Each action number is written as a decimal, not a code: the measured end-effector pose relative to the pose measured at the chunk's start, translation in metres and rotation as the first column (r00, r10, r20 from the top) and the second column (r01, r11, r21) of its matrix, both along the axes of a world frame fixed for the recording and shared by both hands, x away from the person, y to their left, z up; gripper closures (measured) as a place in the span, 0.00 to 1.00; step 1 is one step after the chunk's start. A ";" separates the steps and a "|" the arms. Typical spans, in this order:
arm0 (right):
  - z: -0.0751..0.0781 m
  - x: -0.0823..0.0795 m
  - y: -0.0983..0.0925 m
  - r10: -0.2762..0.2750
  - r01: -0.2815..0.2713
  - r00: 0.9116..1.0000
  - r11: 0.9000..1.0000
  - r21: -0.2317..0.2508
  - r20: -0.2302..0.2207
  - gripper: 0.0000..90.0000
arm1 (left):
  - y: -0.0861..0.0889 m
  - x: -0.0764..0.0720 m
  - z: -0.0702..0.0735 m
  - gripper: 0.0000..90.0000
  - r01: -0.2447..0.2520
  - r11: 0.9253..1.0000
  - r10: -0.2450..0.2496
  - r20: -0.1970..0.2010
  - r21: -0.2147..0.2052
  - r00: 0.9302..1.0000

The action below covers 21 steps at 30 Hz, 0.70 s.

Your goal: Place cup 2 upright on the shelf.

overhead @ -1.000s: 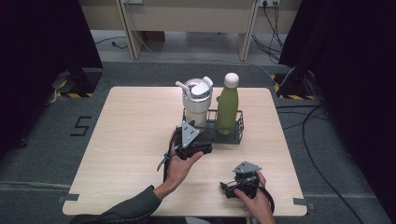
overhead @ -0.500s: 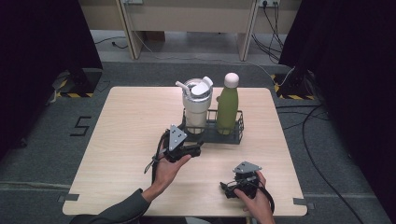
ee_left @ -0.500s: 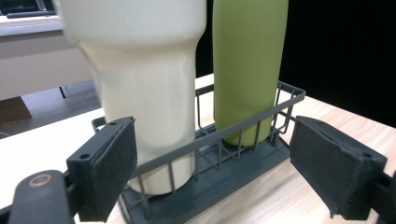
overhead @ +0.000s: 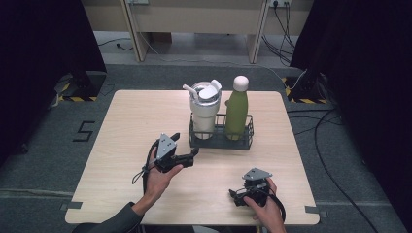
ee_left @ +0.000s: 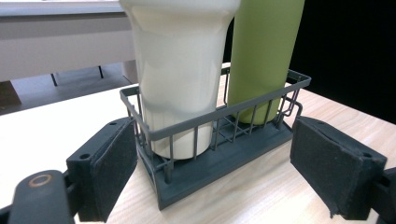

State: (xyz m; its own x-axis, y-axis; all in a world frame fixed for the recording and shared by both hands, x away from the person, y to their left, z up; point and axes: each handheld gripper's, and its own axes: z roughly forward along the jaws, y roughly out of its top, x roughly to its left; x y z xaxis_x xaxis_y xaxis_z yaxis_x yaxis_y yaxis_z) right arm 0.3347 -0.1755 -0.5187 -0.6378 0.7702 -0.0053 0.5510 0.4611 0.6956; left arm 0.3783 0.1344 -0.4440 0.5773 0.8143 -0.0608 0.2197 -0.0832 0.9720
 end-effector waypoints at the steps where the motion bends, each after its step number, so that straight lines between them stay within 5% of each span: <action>1: 0.000 0.000 0.000 0.000 0.000 1.000 1.000 0.000 0.000 0.01 | 0.002 -0.001 0.000 0.16 0.000 1.000 0.000 0.001 -0.002 1.000; 13: 0.000 0.000 0.000 -0.003 0.003 1.000 1.000 0.000 0.001 0.01 | 0.032 -0.005 -0.004 0.16 -0.010 1.000 0.009 0.016 0.020 1.000; 21: 0.000 0.000 0.000 -0.004 0.004 1.000 1.000 0.000 0.001 0.01 | 0.055 -0.008 -0.015 0.16 -0.009 1.000 0.010 -0.016 0.023 1.000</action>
State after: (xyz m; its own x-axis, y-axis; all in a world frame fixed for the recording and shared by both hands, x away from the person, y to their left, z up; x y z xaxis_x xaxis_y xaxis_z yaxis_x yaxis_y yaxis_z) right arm 0.3349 -0.1757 -0.5188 -0.6345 0.7729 -0.0064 0.5519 0.4589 0.6963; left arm 0.3699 0.1891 -0.4587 0.5686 0.8210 -0.0509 0.2362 -0.1037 0.9661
